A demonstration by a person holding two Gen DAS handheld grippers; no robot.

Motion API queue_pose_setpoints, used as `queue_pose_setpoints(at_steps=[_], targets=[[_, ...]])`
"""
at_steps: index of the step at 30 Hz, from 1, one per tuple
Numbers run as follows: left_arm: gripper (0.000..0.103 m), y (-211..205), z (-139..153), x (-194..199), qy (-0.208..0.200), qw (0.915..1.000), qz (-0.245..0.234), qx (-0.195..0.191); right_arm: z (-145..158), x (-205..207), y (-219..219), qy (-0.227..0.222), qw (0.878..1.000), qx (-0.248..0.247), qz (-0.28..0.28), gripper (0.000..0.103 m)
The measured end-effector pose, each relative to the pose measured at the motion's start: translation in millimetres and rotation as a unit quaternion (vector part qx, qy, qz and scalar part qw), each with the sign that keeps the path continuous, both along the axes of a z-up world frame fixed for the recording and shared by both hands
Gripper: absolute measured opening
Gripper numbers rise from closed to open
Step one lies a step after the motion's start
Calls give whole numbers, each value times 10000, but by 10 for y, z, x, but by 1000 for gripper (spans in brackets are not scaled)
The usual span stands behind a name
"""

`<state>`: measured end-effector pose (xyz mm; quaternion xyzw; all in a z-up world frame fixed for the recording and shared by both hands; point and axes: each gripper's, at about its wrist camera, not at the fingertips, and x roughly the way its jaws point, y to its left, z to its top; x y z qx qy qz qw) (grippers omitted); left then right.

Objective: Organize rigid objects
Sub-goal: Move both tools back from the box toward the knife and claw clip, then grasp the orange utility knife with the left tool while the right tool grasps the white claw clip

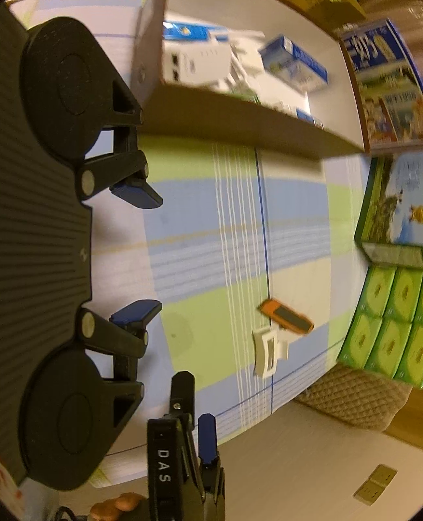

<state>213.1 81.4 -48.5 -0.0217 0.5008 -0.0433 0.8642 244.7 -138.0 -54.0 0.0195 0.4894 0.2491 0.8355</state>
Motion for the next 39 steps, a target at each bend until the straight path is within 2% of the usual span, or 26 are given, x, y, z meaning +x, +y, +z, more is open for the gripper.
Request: queue_pose_setpoints(at_steps=[7,13,25,32,39], targets=[[58,-288,-168,381,44,9994,-332,-15,-114,211,-380,-15,9985,-127,-537,75],[58,-443,-342,701,71,9985,-533,69,-242,407,-568,-258,9974,-239,-624,75],[57,-462,-640,1321,131,9990,-428,92,-587,1045,-517,-963,9938,-539,144,75],[57,-434,-764,1563,251,9987,-411,160,-774,1273,-348,-1396,9798,-858,1149,75],[57,-438,-838,1698,328,9981,-492,153,-964,1405,-265,-1462,9617,-1159,2011,74]])
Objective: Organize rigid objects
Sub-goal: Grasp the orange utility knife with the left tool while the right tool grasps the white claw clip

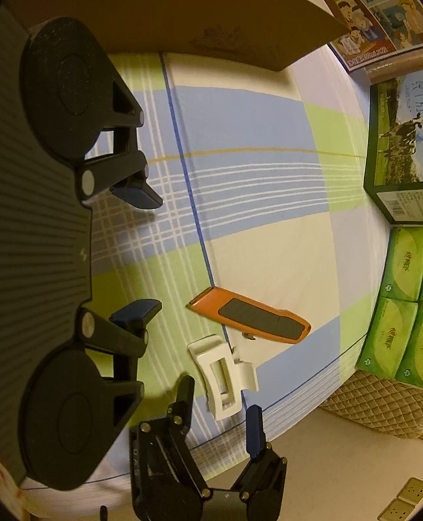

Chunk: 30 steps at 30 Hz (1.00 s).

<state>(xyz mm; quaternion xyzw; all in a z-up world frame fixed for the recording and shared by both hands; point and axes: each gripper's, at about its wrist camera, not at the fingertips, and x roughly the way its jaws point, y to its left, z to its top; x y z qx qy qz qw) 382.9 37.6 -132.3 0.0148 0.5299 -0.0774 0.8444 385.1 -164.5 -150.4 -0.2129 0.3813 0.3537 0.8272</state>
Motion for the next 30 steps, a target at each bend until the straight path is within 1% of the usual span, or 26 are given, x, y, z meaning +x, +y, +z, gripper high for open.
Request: queue_pose_setpoints(at_steps=[1,3,4,5,8,12,15,17,19,22,25,28,29,30], targets=[[57,-6,-8,13,5,10000,-21,1,-21,4,7,-29,9999,-71,75,73],[57,-19,-19,34,7,10000,-63,2,-41,8,4,-61,9998,-105,165,57],[57,-24,-25,46,12,10000,-79,2,-55,18,-6,-29,9998,-116,163,46],[57,-31,-31,59,18,10000,-98,2,-66,29,-21,24,9998,-116,146,44],[57,-63,-43,96,18,9998,-187,-5,-74,2,-98,26,10000,-21,83,40],[57,-126,-51,151,-33,9993,-373,-6,-37,-49,-237,110,9994,115,-323,38],[57,-191,-53,207,-127,9984,-548,-69,-12,-83,-367,137,9952,152,-958,38],[57,-239,-56,251,-229,9973,-698,-67,-3,-113,-449,138,9898,166,-1406,38],[57,-285,-58,304,-330,9959,-846,-58,7,-130,-535,133,9810,174,-1928,38],[56,-351,-76,386,-437,9937,-1032,-28,17,-153,-644,191,9663,307,-2549,38],[51,-428,-110,461,-526,9911,-1224,19,50,-142,-685,173,9568,301,-2886,38],[50,-484,-166,530,-523,9897,-1330,28,66,-131,-676,187,9531,338,-3001,38],[47,-501,-191,549,-501,9895,-1357,51,75,-129,-675,191,9524,341,-3023,38],[41,-512,-210,563,-503,9891,-1381,71,80,-130,-676,200,9517,350,-3043,38]])
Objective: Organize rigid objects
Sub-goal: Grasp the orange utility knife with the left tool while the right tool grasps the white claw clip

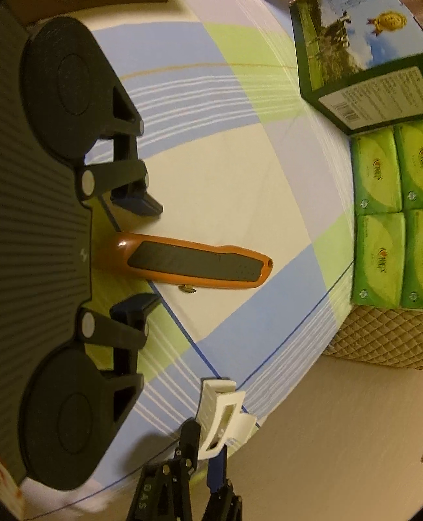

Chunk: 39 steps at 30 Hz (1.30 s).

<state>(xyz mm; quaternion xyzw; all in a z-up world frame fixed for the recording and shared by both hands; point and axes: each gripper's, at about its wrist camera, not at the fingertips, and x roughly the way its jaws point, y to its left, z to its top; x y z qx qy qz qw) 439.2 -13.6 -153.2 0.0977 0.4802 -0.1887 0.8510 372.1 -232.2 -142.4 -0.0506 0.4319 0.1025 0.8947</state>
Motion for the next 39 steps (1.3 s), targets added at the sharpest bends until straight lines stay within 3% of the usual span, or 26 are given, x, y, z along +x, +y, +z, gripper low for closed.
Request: queue_pose_setpoints(at_steps=[2,4,9,18,29,35,39], targets=[[39,-23,-10,3,-106,9999,-39,71,5,-6,1,13,10000,25,-11,38],[26,-14,-7,-1,-116,9999,-50,10,7,-23,4,22,10000,40,-14,38],[25,2,-10,-151,-184,9998,-7,47,-15,-77,75,49,9999,47,121,38],[24,348,6,-807,50,9981,606,81,12,-341,309,158,9985,124,500,38],[24,885,71,-1775,337,9882,1493,20,35,-828,661,346,9906,183,1312,38],[24,905,89,-1965,406,9847,1692,-92,49,-1017,783,494,9835,244,1722,38],[33,869,100,-1927,359,9844,1715,-165,65,-1076,835,445,9805,200,1906,39]])
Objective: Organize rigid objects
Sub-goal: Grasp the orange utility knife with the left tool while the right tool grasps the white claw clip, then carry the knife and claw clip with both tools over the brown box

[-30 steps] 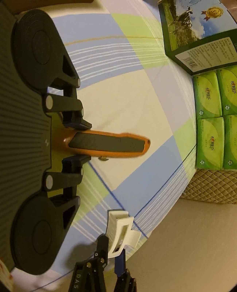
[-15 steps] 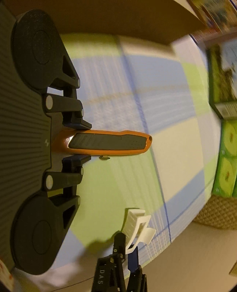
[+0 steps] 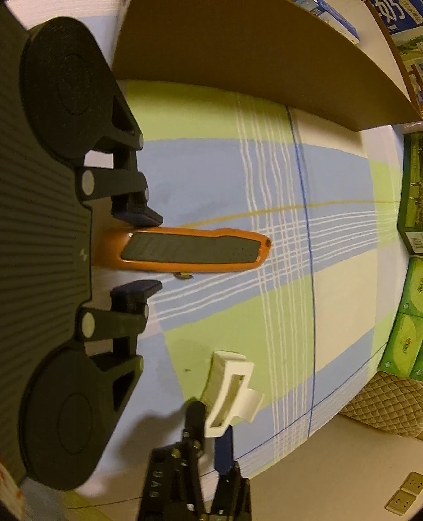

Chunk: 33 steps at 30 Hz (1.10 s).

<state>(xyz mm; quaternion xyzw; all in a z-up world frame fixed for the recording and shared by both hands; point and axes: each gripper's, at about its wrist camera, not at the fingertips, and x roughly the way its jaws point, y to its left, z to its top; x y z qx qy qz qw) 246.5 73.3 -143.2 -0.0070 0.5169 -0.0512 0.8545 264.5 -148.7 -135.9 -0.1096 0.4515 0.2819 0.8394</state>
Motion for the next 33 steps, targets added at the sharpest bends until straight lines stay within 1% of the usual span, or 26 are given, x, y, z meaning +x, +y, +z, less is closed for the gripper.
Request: queue_pose_setpoints(at_steps=[1,2,3,5,9,12,15,24,25,26,28,33], targets=[[36,-12,9,11,-55,10000,-21,11,-3,-2,6,7,10000,-8,21,43],[38,-13,13,19,-96,9999,-32,25,-10,-3,11,18,10000,-18,49,49],[39,-23,11,48,-117,9999,-40,48,-18,-1,14,7,10000,-22,57,52],[40,-43,-4,115,-149,9998,-56,84,-25,14,12,-52,10000,-19,47,60],[38,-90,-64,195,-171,9994,-163,243,-37,55,32,-132,9999,-59,66,63],[37,-112,-74,207,-230,9991,-225,284,-39,86,56,-215,9997,-80,99,63],[31,-114,-80,199,-313,9986,-250,343,-39,102,75,-289,9995,-81,130,63],[30,-113,-74,214,-253,9992,-50,307,-43,94,177,-495,9983,-68,316,63],[30,-116,-73,215,-247,9992,-39,313,-45,92,191,-510,9981,-90,339,58],[30,-115,-71,220,-239,9992,-28,313,-48,89,205,-505,9979,-98,393,46],[30,-114,-68,221,-231,9993,-22,300,-54,79,221,-516,9979,-133,365,42],[30,-97,-58,209,-217,9995,9,244,-52,69,202,-443,9986,-117,250,42]])
